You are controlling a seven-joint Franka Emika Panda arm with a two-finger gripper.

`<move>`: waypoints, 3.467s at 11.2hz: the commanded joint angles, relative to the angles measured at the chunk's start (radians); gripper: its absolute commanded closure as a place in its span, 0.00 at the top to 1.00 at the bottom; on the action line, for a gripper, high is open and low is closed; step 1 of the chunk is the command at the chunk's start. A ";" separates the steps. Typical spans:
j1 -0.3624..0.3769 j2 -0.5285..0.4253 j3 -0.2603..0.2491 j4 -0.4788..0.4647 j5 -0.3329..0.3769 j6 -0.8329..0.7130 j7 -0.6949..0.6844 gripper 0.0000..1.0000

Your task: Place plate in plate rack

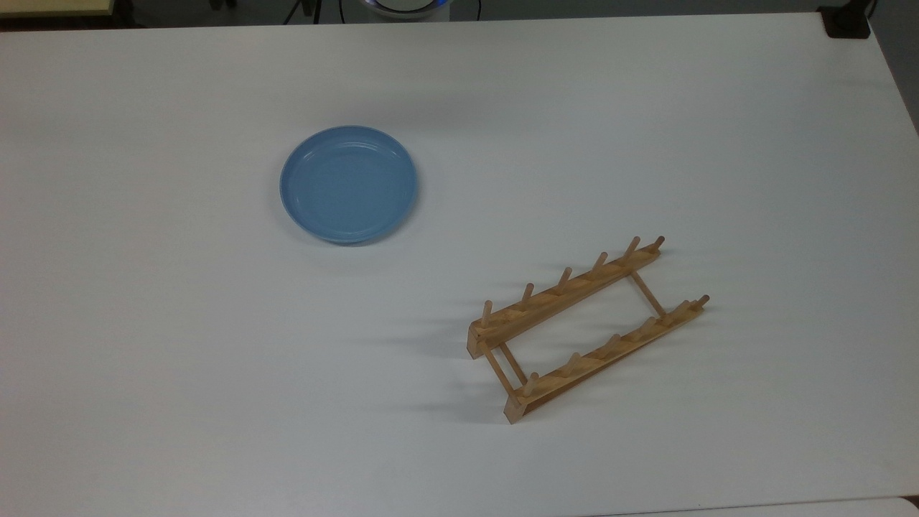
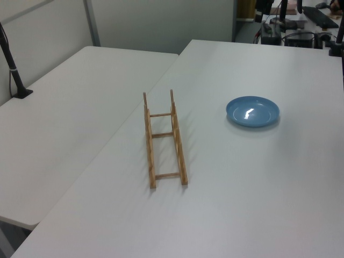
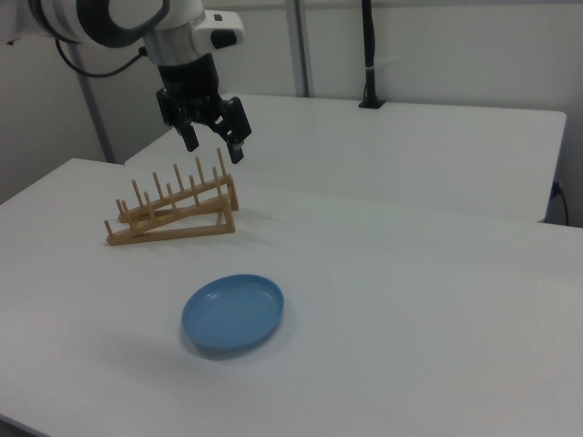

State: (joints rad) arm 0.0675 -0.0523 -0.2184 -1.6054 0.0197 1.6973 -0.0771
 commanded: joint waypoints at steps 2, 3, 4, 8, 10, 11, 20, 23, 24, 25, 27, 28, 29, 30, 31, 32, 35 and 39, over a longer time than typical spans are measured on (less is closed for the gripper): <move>0.012 -0.003 -0.003 -0.002 -0.003 0.008 -0.017 1.00; 0.012 -0.004 -0.003 -0.002 -0.003 0.005 -0.017 1.00; 0.012 -0.004 -0.003 -0.002 -0.003 0.004 -0.017 1.00; 0.012 -0.004 -0.003 -0.002 -0.003 0.004 -0.018 1.00; 0.003 -0.004 -0.006 0.001 0.002 0.002 -0.024 1.00; 0.002 -0.006 -0.012 0.001 0.020 0.002 -0.024 1.00; -0.121 0.000 -0.016 -0.103 -0.018 0.001 -0.435 1.00; -0.178 0.034 -0.016 -0.204 -0.037 0.025 -0.391 0.99; -0.190 0.031 -0.022 -0.262 -0.017 0.071 -0.335 0.97; -0.189 0.035 -0.036 -0.319 0.012 0.109 -0.288 0.97; -0.195 0.051 -0.047 -0.416 0.066 0.215 -0.193 0.97; -0.195 0.057 -0.047 -0.450 0.083 0.267 -0.160 0.97; -0.193 0.077 -0.047 -0.470 0.106 0.315 -0.136 0.96; -0.195 0.107 -0.047 -0.475 0.132 0.334 -0.133 0.92; -0.195 0.144 -0.047 -0.473 0.169 0.347 -0.133 0.92; -0.195 0.173 -0.047 -0.475 0.181 0.379 -0.115 0.92; -0.183 0.247 -0.036 -0.473 0.183 0.490 -0.029 0.86; -0.183 0.272 0.008 -0.467 0.184 0.542 0.005 0.76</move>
State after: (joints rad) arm -0.1239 0.2278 -0.2164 -2.0712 0.1859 2.2210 -0.0914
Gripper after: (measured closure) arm 0.154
